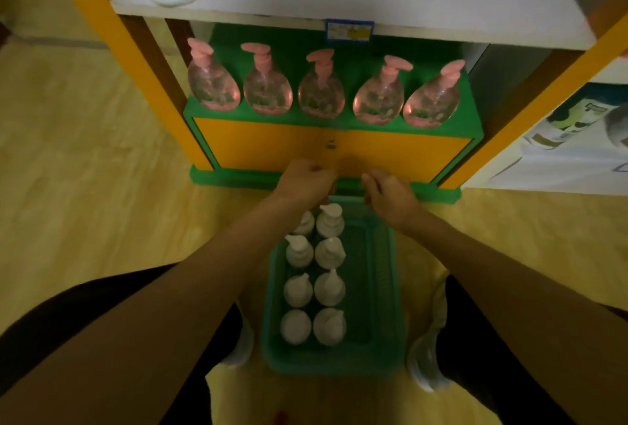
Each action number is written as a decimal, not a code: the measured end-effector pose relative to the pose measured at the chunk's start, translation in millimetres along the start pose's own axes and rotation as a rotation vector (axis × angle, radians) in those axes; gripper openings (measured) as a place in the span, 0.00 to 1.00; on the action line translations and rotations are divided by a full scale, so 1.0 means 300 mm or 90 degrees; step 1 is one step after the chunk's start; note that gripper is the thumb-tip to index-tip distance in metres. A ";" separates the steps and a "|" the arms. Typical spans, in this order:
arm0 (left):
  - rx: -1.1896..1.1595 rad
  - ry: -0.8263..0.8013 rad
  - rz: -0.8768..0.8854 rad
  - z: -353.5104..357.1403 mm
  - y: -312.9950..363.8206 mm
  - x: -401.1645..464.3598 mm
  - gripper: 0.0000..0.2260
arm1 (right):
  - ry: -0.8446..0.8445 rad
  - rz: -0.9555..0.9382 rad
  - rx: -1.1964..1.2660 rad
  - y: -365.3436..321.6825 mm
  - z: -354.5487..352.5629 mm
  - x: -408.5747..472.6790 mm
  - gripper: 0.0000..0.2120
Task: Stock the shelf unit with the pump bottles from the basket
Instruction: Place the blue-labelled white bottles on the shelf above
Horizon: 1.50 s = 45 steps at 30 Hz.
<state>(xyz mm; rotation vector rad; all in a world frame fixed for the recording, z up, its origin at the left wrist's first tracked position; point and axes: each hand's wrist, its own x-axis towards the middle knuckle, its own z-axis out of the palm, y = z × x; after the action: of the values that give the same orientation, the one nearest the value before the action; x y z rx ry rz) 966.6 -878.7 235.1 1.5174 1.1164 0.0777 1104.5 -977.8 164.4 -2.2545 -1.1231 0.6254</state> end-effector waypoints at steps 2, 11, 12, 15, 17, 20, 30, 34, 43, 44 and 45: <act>0.088 0.002 0.046 0.022 -0.081 -0.014 0.07 | -0.013 -0.030 -0.007 -0.006 0.025 -0.060 0.13; 0.334 -0.067 0.125 0.178 -0.513 -0.146 0.06 | -0.147 -0.039 -0.027 0.129 0.180 -0.313 0.12; 0.348 -0.087 0.105 0.202 -0.556 -0.150 0.07 | -0.160 -0.040 -0.046 0.151 0.196 -0.320 0.11; 0.397 -0.155 0.043 0.265 -0.672 -0.164 0.15 | -0.200 -0.024 -0.067 0.212 0.243 -0.328 0.09; 0.408 -0.179 0.016 0.296 -0.724 -0.166 0.19 | -0.242 -0.011 -0.079 0.250 0.283 -0.325 0.14; 0.445 -0.192 -0.008 0.342 -0.773 -0.137 0.20 | -0.298 0.008 -0.122 0.292 0.350 -0.317 0.21; 0.436 -0.164 -0.070 0.470 -0.898 -0.056 0.20 | -0.265 0.116 -0.038 0.317 0.543 -0.269 0.27; 0.482 -0.143 -0.064 0.475 -0.910 -0.053 0.20 | -0.239 0.104 -0.043 0.332 0.560 -0.268 0.24; 0.365 -0.174 -0.051 0.399 -0.839 -0.084 0.23 | -0.202 0.123 0.168 0.325 0.438 -0.282 0.20; 0.361 -0.178 -0.035 0.381 -0.821 -0.094 0.24 | -0.204 0.118 0.185 0.324 0.409 -0.284 0.20; 0.350 -0.185 -0.017 0.366 -0.802 -0.100 0.25 | -0.204 0.110 0.196 0.321 0.376 -0.285 0.21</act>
<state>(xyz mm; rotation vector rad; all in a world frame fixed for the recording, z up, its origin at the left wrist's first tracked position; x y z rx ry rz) 876.3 -1015.0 25.2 1.9209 0.9628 -0.4908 1043.6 -1067.9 32.0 -2.0423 -0.9026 1.1792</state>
